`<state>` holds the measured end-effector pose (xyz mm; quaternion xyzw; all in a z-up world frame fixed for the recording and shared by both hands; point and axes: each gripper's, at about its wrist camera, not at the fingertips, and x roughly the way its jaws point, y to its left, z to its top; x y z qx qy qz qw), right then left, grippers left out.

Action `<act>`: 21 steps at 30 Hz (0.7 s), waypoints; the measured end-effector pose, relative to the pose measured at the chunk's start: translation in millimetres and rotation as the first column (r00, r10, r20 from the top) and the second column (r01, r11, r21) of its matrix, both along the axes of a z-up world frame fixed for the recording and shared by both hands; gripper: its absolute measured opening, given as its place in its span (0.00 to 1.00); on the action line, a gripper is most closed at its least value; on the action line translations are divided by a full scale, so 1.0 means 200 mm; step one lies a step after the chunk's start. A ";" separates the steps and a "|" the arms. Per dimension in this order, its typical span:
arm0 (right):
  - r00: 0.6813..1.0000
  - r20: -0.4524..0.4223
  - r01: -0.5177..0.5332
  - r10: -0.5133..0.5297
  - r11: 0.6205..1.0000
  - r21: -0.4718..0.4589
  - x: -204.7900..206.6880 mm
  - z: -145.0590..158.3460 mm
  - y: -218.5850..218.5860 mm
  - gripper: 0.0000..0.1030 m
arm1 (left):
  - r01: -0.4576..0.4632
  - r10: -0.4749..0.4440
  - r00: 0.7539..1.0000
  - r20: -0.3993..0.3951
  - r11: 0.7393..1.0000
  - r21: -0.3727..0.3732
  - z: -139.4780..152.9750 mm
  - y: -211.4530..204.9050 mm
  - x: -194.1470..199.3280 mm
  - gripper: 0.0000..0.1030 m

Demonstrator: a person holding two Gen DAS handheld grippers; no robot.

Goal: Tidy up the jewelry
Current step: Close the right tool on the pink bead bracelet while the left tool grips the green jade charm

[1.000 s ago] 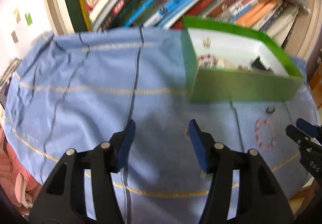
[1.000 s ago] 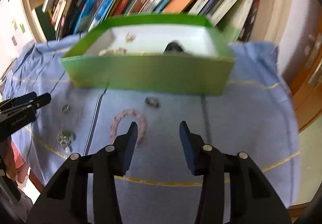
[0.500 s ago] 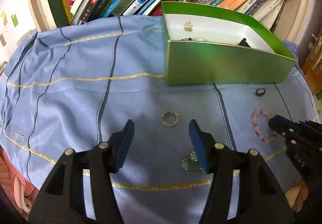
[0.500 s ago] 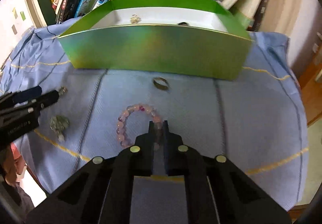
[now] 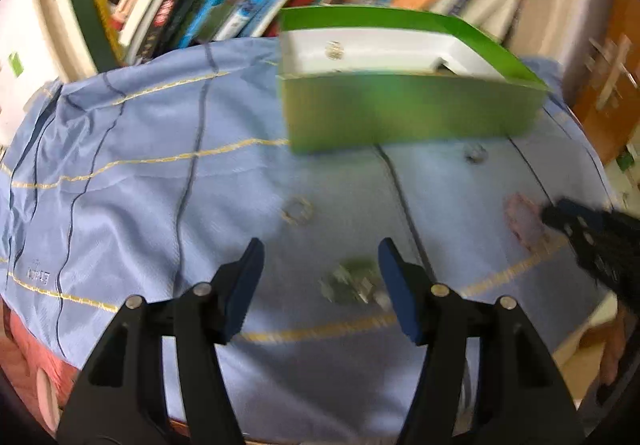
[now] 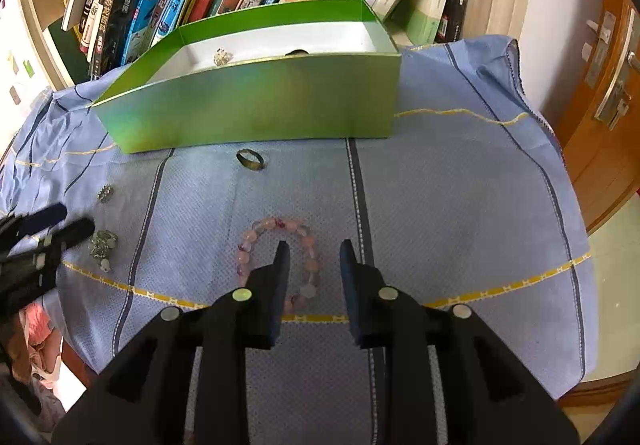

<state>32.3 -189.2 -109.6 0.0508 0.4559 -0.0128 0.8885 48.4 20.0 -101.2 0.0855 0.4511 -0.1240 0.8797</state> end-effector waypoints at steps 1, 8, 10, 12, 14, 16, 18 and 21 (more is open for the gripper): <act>1.000 -0.002 0.001 -0.001 1.000 0.002 0.00 -0.01 0.00 0.25 | 0.020 -0.020 1.000 -0.012 1.000 0.001 -0.01 -0.02 -0.02 0.44; 1.000 -0.017 -0.004 0.005 1.000 0.004 0.01 -0.04 0.01 0.25 | 0.054 -0.057 0.997 -0.061 0.997 -0.047 -0.08 -0.06 -0.02 0.23; 1.000 -0.015 -0.007 0.007 1.000 0.000 0.01 -0.04 0.02 0.25 | 0.064 -0.068 0.996 -0.066 0.996 -0.063 -0.08 -0.07 -0.01 0.15; 1.000 -0.014 -0.013 0.013 1.000 -0.001 0.02 -0.04 0.03 0.25 | 0.067 -0.071 0.995 -0.066 0.995 -0.071 -0.08 -0.08 0.00 0.13; 1.000 -0.011 -0.022 0.022 1.000 -0.003 0.02 -0.04 0.04 0.25 | 0.069 -0.073 0.996 -0.059 0.995 -0.069 -0.08 -0.08 0.00 0.12; 0.999 -0.009 -0.034 0.034 0.999 -0.007 0.01 -0.04 0.05 0.24 | 0.066 -0.069 0.996 -0.050 0.995 -0.071 -0.07 -0.07 0.01 0.12; 0.999 -0.010 -0.047 0.047 0.999 0.007 0.01 -0.04 0.06 0.08 | 0.054 -0.057 0.998 -0.040 0.996 -0.073 -0.05 -0.06 0.01 0.12; 0.998 0.007 -0.057 0.057 0.998 0.010 0.01 -0.02 0.07 0.08 | 0.036 -0.038 0.999 -0.018 0.996 -0.078 -0.01 -0.03 0.01 0.12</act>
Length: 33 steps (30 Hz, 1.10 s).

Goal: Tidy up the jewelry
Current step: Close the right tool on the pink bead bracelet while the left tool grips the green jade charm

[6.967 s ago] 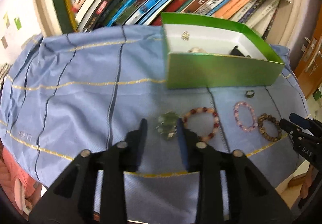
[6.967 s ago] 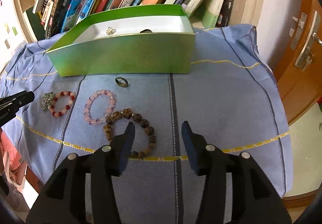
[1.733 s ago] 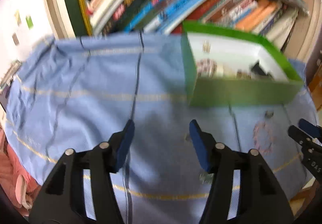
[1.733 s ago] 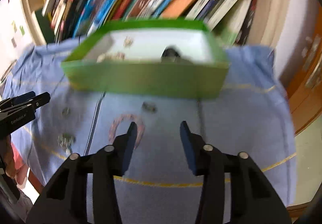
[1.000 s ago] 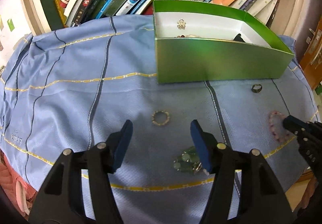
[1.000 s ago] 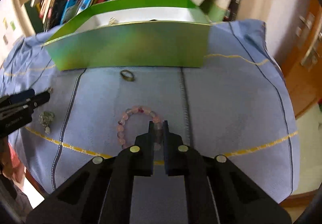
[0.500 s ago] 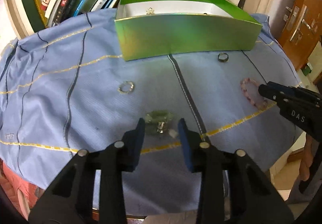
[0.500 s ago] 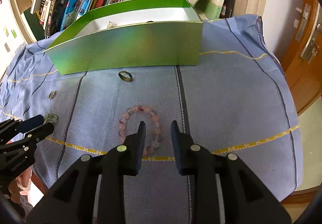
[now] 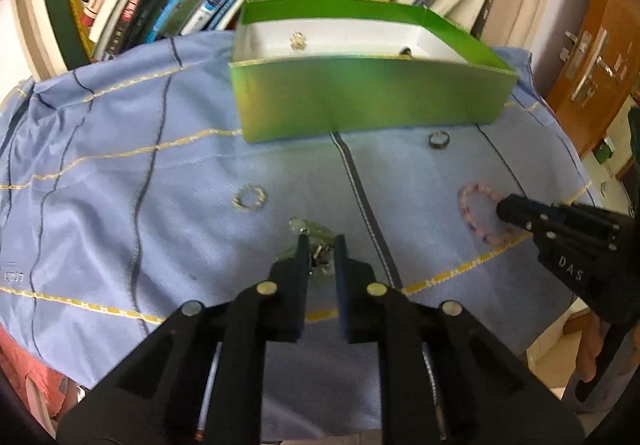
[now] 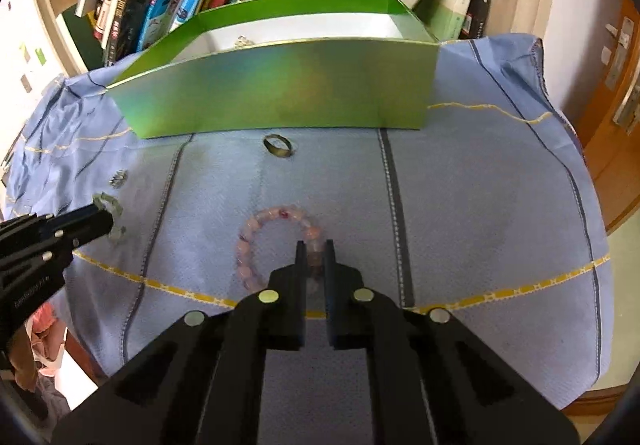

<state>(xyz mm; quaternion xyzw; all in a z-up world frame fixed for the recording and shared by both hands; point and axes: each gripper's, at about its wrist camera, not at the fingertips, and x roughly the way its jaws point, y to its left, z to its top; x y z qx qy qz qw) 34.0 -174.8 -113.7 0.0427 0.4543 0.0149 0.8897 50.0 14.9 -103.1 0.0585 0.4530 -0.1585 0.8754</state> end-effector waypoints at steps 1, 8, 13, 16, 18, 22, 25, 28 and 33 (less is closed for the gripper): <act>1.000 0.011 -0.002 0.002 1.000 0.004 0.00 0.01 0.00 0.08 | -0.005 0.005 1.000 0.007 1.000 -0.001 0.01 0.01 0.00 0.12; 0.999 0.035 -0.004 0.004 1.000 0.004 -0.01 0.06 0.00 0.08 | 0.034 -0.034 0.999 0.009 0.999 0.016 0.01 -0.05 0.00 0.13; 1.000 0.021 0.016 -0.016 1.000 0.006 -0.01 0.04 -0.03 0.08 | 0.036 -0.036 0.999 -0.008 0.999 0.031 -0.01 -0.07 0.01 0.25; 0.999 0.024 0.026 -0.026 1.000 0.014 -0.01 0.05 -0.05 0.08 | 0.029 -0.029 1.000 -0.010 0.999 0.035 0.00 -0.05 0.01 0.30; 0.999 0.023 0.030 -0.030 0.999 0.015 -0.01 0.05 -0.05 0.10 | 0.029 -0.028 0.999 -0.016 0.999 0.036 -0.01 -0.04 0.00 0.35; 0.999 0.021 0.030 -0.031 0.999 0.018 0.00 0.04 -0.06 0.13 | 0.055 -0.054 0.998 -0.042 0.998 0.023 -0.03 -0.05 0.00 0.37; 0.999 0.018 0.031 -0.031 0.999 0.018 -0.01 0.03 -0.06 0.13 | 0.055 -0.054 0.997 -0.055 0.998 0.023 -0.05 -0.07 0.01 0.37; 0.999 0.013 0.034 -0.034 0.999 0.022 -0.01 0.02 -0.07 0.13 | 0.064 -0.062 0.996 -0.057 0.998 0.025 -0.06 -0.10 0.00 0.37; 1.000 0.000 0.031 -0.031 0.999 0.027 0.00 0.00 -0.06 0.13 | 0.068 -0.066 0.996 -0.067 0.997 0.036 -0.09 -0.12 0.01 0.37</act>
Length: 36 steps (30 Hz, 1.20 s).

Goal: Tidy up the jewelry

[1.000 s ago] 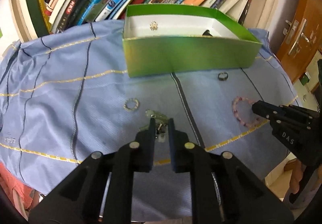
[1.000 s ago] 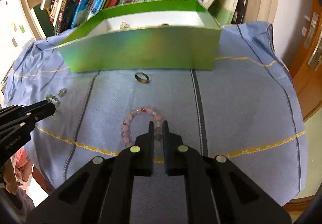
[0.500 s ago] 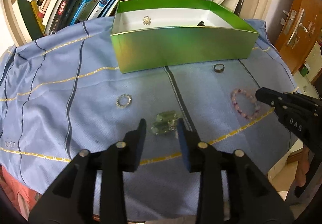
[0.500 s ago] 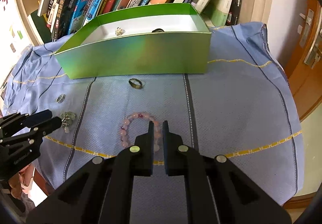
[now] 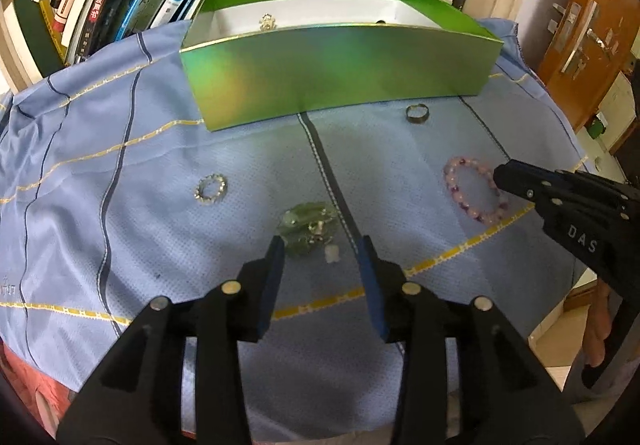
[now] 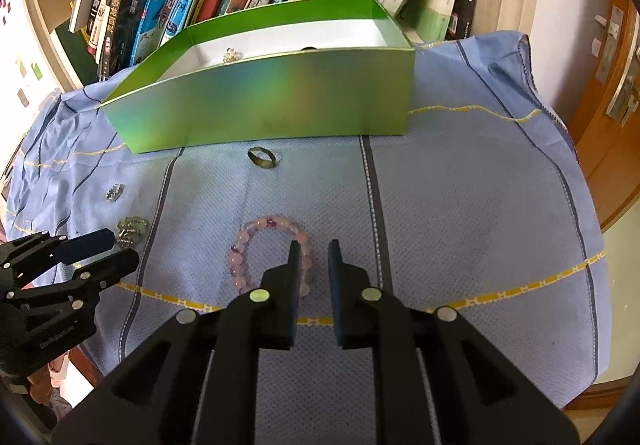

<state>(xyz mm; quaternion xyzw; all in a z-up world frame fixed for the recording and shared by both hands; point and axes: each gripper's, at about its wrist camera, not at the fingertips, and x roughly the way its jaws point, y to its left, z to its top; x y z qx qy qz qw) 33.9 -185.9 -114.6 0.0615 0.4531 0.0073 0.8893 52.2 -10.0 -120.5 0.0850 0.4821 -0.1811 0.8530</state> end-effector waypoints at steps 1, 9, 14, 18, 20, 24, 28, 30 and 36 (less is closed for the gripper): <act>1.000 -0.001 -0.003 0.003 1.000 0.000 0.00 0.00 0.00 0.13 | -0.005 0.005 1.000 -0.005 1.000 0.002 -0.01 0.00 0.01 0.37; 1.000 -0.007 -0.003 0.003 1.000 0.004 0.00 -0.02 0.01 0.17 | -0.038 0.037 0.999 -0.014 0.999 -0.019 -0.01 0.01 0.05 0.38; 1.000 0.001 -0.019 0.019 1.000 0.000 0.00 -0.02 0.02 0.34 | -0.055 0.054 0.998 -0.010 0.998 -0.037 -0.01 -0.02 0.12 0.40; 1.000 0.004 -0.019 0.019 1.000 0.001 0.00 -0.02 0.02 0.34 | -0.057 0.057 0.998 0.008 0.998 -0.027 -0.02 -0.05 0.14 0.34; 1.000 0.008 -0.018 0.018 1.000 -0.006 0.01 -0.02 0.02 0.34 | -0.051 0.051 0.999 0.018 0.998 -0.020 -0.02 -0.06 0.14 0.28; 1.000 0.013 -0.020 0.021 0.998 -0.053 0.01 -0.03 0.05 0.18 | -0.045 0.046 0.999 0.026 0.999 -0.024 -0.01 -0.06 0.13 0.22; 0.999 0.011 -0.032 0.032 0.998 -0.046 0.01 -0.03 0.05 0.08 | -0.043 0.043 0.998 0.052 0.999 -0.008 0.02 -0.06 0.10 0.14; 0.999 0.012 -0.038 0.039 0.998 -0.045 0.00 -0.03 0.06 0.08 | -0.040 0.040 0.998 0.053 0.999 -0.005 0.02 -0.06 0.10 0.14; 0.997 0.068 -0.019 0.023 0.998 -0.061 -0.03 0.08 0.05 0.08 | -0.053 0.054 0.996 0.069 0.998 -0.019 0.06 -0.03 0.06 0.14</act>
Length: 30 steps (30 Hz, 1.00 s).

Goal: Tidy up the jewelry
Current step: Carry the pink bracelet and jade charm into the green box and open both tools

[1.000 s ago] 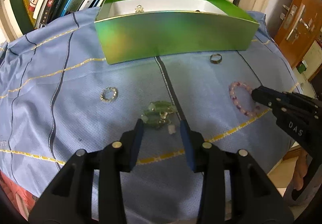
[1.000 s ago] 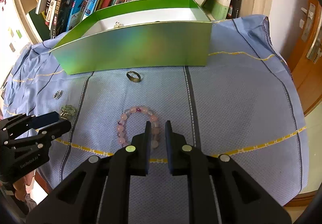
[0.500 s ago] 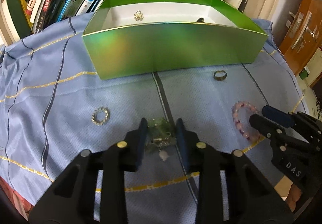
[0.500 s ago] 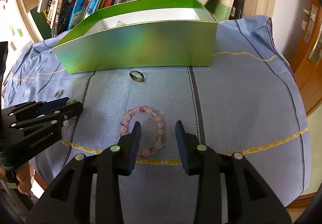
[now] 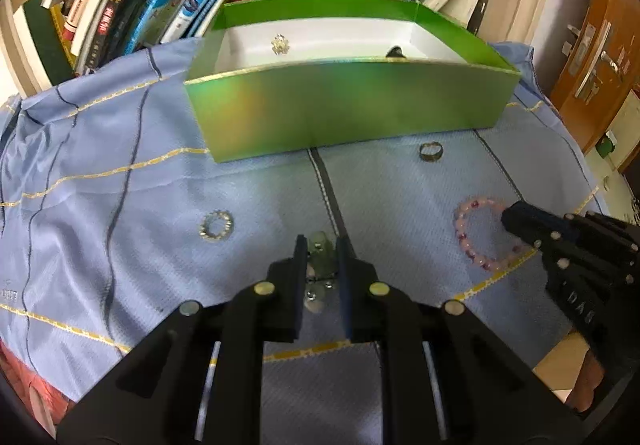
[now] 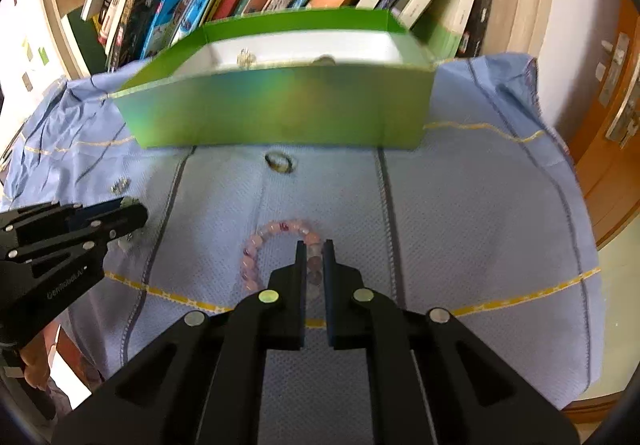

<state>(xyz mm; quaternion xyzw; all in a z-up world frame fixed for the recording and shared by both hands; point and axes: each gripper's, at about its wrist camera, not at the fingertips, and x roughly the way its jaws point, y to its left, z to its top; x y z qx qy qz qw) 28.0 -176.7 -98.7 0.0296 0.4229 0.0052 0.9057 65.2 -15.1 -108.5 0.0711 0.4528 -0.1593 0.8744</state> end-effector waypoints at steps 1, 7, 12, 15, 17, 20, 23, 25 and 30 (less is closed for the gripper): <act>1.000 0.015 0.004 -0.004 1.000 -0.003 0.00 0.03 0.00 0.08 | -0.003 0.003 1.000 0.010 1.000 -0.003 0.02 0.01 -0.01 0.14; 0.996 0.085 0.020 -0.018 1.000 -0.020 -0.03 0.16 0.00 0.08 | -0.035 0.036 0.995 0.088 0.999 -0.015 0.15 0.06 -0.06 0.14; 0.997 0.078 0.007 -0.005 1.000 -0.029 -0.05 0.16 0.03 0.08 | -0.041 0.042 0.992 0.121 0.999 -0.013 0.21 0.08 -0.11 0.14; 0.998 0.055 0.005 -0.003 1.000 -0.024 -0.05 0.12 0.06 0.08 | -0.045 0.046 0.993 0.111 0.999 -0.012 0.19 0.08 -0.11 0.14; 0.998 0.058 0.007 -0.006 1.000 -0.023 -0.05 0.13 0.07 0.08 | -0.050 0.051 0.993 0.106 0.999 -0.014 0.19 0.08 -0.11 0.14; 0.994 0.108 0.009 -0.006 1.000 -0.020 -0.04 0.23 0.06 0.08 | -0.056 0.058 0.990 0.128 0.998 -0.023 0.23 0.08 -0.09 0.14; 0.981 0.195 -0.008 0.009 1.000 -0.003 0.00 0.41 0.03 0.08 | -0.033 0.044 0.985 0.168 0.997 -0.064 0.35 0.09 -0.05 0.14; 0.968 0.250 -0.015 0.015 1.000 -0.002 0.05 0.53 0.02 0.08 | -0.020 0.038 0.979 0.199 0.996 -0.091 0.44 0.08 0.00 0.14; 0.951 0.309 -0.028 0.015 0.999 0.036 0.29 0.70 0.01 0.08 | -0.015 0.045 0.963 0.265 0.993 -0.113 0.64 0.02 0.24 0.14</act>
